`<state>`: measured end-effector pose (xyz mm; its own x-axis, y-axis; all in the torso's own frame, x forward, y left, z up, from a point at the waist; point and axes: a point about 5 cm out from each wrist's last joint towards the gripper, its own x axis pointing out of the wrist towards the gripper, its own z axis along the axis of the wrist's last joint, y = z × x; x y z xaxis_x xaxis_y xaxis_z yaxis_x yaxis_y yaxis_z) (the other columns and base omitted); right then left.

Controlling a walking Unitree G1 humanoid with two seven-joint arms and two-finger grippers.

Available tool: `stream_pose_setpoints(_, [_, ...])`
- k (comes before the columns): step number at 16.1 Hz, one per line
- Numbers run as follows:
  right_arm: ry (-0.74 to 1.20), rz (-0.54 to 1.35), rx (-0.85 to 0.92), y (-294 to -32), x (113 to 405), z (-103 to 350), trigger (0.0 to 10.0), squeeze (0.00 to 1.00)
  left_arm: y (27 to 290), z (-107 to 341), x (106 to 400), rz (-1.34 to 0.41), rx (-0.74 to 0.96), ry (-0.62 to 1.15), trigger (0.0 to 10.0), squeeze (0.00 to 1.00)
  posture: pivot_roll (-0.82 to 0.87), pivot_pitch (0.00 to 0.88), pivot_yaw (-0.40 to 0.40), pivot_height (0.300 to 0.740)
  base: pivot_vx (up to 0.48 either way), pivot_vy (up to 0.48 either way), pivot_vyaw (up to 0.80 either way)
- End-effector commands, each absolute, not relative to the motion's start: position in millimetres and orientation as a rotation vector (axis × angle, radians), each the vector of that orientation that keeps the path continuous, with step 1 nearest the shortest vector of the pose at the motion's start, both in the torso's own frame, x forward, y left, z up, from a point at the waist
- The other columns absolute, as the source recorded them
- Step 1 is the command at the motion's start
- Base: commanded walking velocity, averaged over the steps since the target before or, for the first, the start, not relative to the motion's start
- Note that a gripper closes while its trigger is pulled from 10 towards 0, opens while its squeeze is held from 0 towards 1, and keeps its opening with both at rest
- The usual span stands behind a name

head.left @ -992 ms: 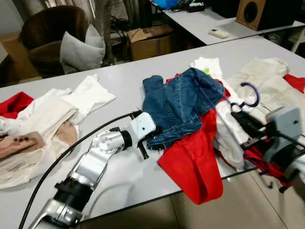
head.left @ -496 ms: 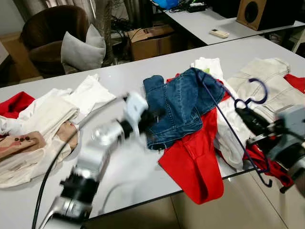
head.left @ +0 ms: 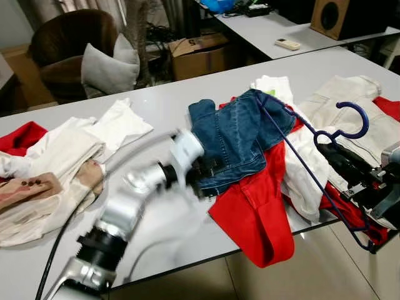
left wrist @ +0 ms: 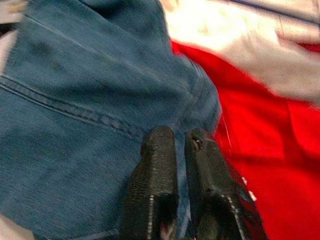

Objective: Hang hanger

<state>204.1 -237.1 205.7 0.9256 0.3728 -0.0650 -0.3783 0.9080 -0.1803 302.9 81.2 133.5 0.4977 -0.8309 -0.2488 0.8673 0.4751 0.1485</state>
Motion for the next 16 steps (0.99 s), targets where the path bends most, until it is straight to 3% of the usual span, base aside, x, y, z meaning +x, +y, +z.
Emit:
stream_pose_setpoints(1, [0.080,0.353,-0.199,-241,205,198,10.0,0.00,81,122,302,-1.044,0.372,0.167,10.0,1.00,-0.24,0.000,0.142,0.719,0.000,0.000,0.00])
stream_pose_setpoints(9, [0.083,0.361,-0.191,-232,203,194,10.0,0.00,97,108,299,-1.047,0.594,0.168,10.0,1.00,-0.26,0.000,0.156,0.719,0.000,0.000,0.00])
stream_pose_setpoints(12, [0.082,0.357,-0.186,-231,203,193,10.0,0.00,99,104,294,-1.072,0.560,0.197,10.0,1.00,-0.26,0.000,0.162,0.719,0.000,0.000,0.00])
stream_pose_setpoints(13, [0.088,0.347,-0.192,-231,204,192,10.0,0.00,101,102,295,-1.052,0.572,0.198,10.0,0.73,-0.26,0.000,0.165,0.719,0.000,0.000,0.00])
stream_pose_setpoints(15, [0.094,0.341,-0.198,-231,204,191,10.0,0.00,107,99,298,-1.027,0.651,0.207,10.0,0.00,-0.26,0.000,0.166,0.719,0.000,0.000,0.00])
stream_pose_setpoints(16, [0.095,0.343,-0.199,-231,204,190,10.0,0.00,110,98,300,-1.009,0.709,0.205,10.0,0.00,-0.26,0.000,0.167,0.719,0.000,0.000,0.00])
